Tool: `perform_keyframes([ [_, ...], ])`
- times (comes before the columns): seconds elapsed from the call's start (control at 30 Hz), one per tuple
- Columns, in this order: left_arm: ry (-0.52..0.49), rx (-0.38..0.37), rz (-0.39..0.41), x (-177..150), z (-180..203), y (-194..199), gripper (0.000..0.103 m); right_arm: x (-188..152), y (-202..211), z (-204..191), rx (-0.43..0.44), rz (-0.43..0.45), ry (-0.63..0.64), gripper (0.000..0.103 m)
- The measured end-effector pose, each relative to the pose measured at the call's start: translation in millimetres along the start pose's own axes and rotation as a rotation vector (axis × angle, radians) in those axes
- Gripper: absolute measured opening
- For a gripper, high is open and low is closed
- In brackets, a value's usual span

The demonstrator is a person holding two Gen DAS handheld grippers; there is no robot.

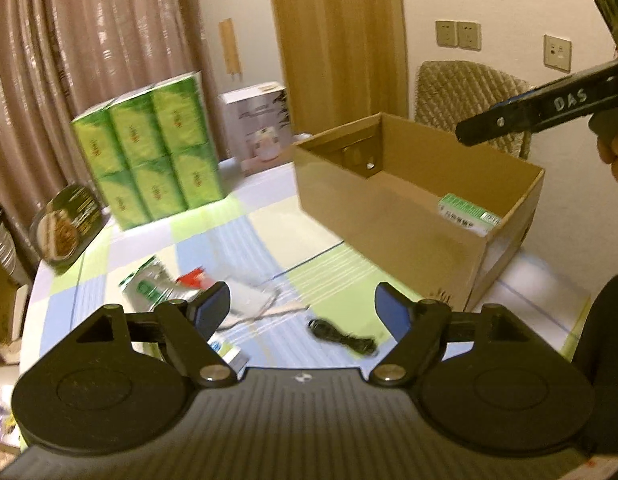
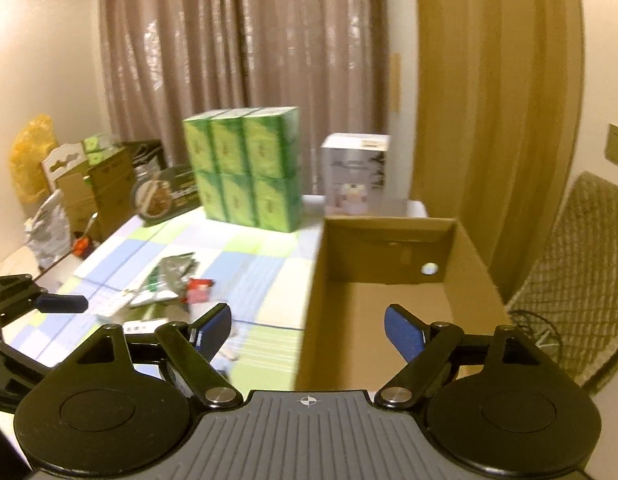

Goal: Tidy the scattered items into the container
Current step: 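Move the right gripper back over the table toward the black cable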

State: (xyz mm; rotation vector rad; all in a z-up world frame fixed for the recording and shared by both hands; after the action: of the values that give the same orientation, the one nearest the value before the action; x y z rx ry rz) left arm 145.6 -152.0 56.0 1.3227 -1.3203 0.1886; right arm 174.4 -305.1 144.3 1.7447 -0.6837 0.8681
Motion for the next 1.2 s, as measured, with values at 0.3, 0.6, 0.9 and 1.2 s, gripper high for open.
perform_keyframes([
  [0.3, 0.023, 0.044, -0.026, -32.6, -21.5, 18.9, 0.077, -18.8, -8.4, -50.7, 0.060, -0.033, 0.060, 0.086],
  [0.6, 0.034, 0.065, -0.083, -77.9, -38.4, 17.5, 0.077, -55.4, -29.2, -61.0, 0.076, -0.102, 0.056, 0.086],
  [0.9, 0.048, 0.038, -0.140, -119.3, -42.2, -1.7, 0.077, -96.9, -60.9, -80.6, 0.115, -0.193, 0.079, 0.086],
  [1.2, 0.097, -0.025, -0.207, -144.8, -42.4, -23.3, 0.077, -126.9, -94.8, -81.2, 0.117, -0.263, 0.074, 0.086],
])
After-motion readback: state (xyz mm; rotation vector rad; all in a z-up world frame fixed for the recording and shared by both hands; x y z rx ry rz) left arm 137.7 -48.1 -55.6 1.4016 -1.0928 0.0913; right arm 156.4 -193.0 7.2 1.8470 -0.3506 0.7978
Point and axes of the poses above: each gripper's, at about its wrist camera, not at the fingertips, and y roughly against the way its jaws point, z to its right, x to its top, the point moved 10 cm from there along -y, roughly the way its jaws point, and after that the axes turned 11 degrees about -y, right-handed, at the moved point
